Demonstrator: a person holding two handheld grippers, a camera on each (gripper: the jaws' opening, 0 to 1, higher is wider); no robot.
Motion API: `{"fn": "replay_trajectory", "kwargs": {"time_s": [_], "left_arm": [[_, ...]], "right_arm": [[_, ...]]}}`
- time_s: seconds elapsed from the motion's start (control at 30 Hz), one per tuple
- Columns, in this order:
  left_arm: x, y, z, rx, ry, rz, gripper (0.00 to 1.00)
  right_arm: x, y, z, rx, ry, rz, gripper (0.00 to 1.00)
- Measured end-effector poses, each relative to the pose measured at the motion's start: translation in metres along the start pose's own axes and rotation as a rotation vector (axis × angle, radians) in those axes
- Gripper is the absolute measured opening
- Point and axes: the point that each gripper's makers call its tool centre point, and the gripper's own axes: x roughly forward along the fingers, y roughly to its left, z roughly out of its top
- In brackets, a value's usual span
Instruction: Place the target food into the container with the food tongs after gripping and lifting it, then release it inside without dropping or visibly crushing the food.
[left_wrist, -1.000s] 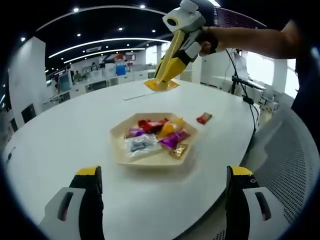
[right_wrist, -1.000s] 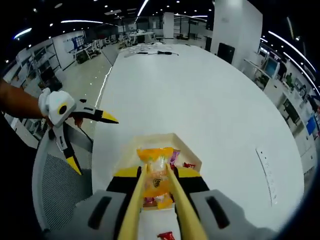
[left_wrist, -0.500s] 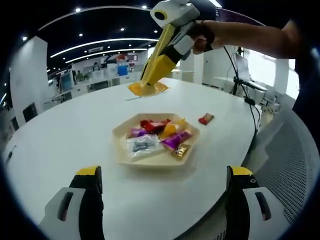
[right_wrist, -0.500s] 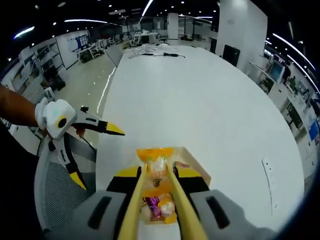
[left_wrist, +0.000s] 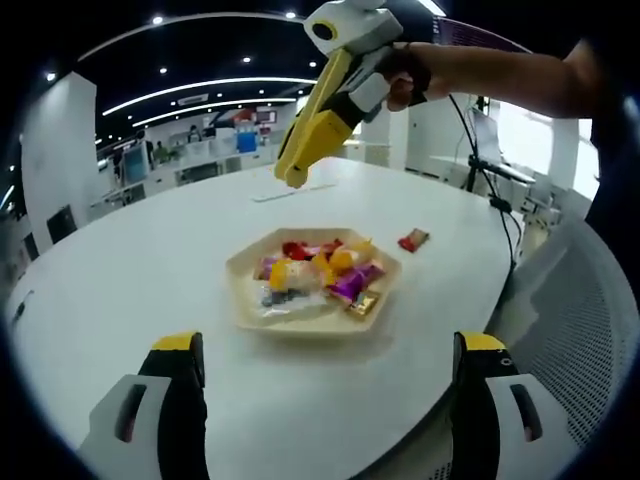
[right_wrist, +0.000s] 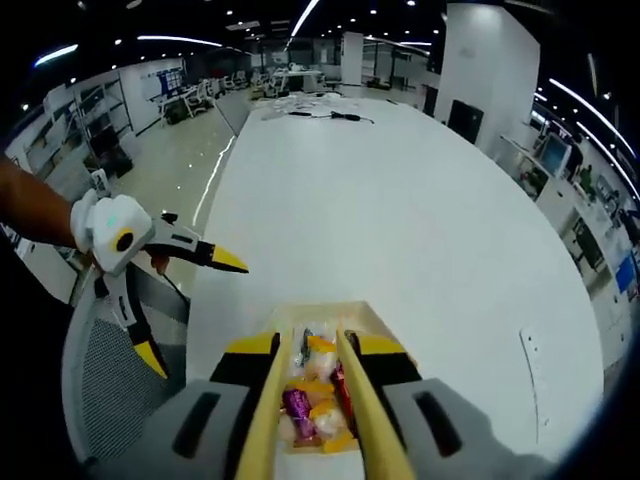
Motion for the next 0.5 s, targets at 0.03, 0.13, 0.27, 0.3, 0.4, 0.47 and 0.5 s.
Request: {"fn": "replay_trajectory", "kwargs": {"time_s": [0.03, 0.13, 0.27, 0.3, 0.4, 0.47, 0.5], "left_arm": [[0.0, 0.0, 0.0, 0.0, 0.0, 0.0, 1.0], [0.0, 0.0, 0.0, 0.002, -0.001, 0.0, 1.0], [0.0, 0.0, 0.002, -0.003, -0.009, 0.005, 1.0], [0.0, 0.0, 0.002, -0.003, -0.009, 0.005, 1.0], [0.0, 0.0, 0.002, 0.0, -0.01, 0.004, 1.0], [0.0, 0.0, 0.002, -0.003, -0.009, 0.003, 1.0], [0.0, 0.0, 0.002, -0.002, -0.009, 0.003, 1.0]], "right_arm": [[0.0, 0.0, 0.0, 0.002, 0.001, 0.001, 0.27], [-0.001, 0.0, -0.004, -0.005, 0.01, 0.0, 0.27], [-0.006, -0.003, -0.007, -0.007, 0.01, -0.008, 0.27], [-0.008, -0.005, -0.008, -0.003, 0.004, -0.013, 0.28], [-0.012, -0.008, -0.01, 0.0, 0.001, -0.018, 0.28], [-0.015, -0.01, -0.011, -0.001, -0.002, -0.024, 0.28], [-0.016, -0.012, -0.012, -0.001, -0.001, -0.026, 0.28]]}}
